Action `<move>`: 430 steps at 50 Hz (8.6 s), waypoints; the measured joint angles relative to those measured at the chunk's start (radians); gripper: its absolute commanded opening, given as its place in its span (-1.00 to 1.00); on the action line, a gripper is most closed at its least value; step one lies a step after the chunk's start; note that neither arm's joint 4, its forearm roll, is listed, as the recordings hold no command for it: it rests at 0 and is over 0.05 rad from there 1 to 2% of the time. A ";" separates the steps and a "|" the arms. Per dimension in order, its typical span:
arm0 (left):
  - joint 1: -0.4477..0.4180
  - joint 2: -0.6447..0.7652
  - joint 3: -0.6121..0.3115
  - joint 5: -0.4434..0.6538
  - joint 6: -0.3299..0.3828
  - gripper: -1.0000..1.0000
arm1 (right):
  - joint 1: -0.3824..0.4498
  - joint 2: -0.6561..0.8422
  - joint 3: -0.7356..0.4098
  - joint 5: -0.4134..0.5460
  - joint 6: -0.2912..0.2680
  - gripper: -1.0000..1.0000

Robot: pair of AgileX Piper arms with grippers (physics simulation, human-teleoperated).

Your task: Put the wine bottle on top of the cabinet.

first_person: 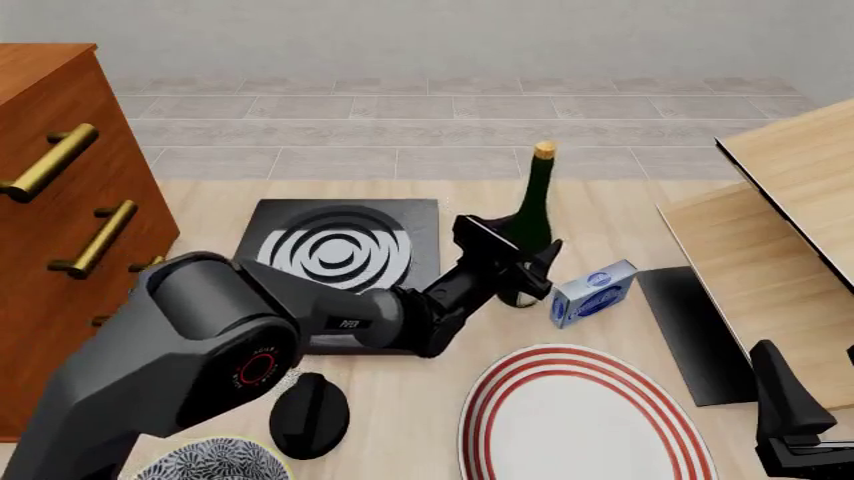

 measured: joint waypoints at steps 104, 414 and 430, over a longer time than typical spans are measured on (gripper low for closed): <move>-0.038 -0.678 0.571 0.017 0.121 -1.00 | 0.000 0.000 0.000 0.000 0.000 1.00; 1.087 -1.398 0.267 0.925 0.275 -1.00 | 0.000 0.000 0.000 0.000 0.000 1.00; 1.147 -1.387 0.300 0.889 0.265 -1.00 | 0.000 0.000 0.000 0.000 0.000 1.00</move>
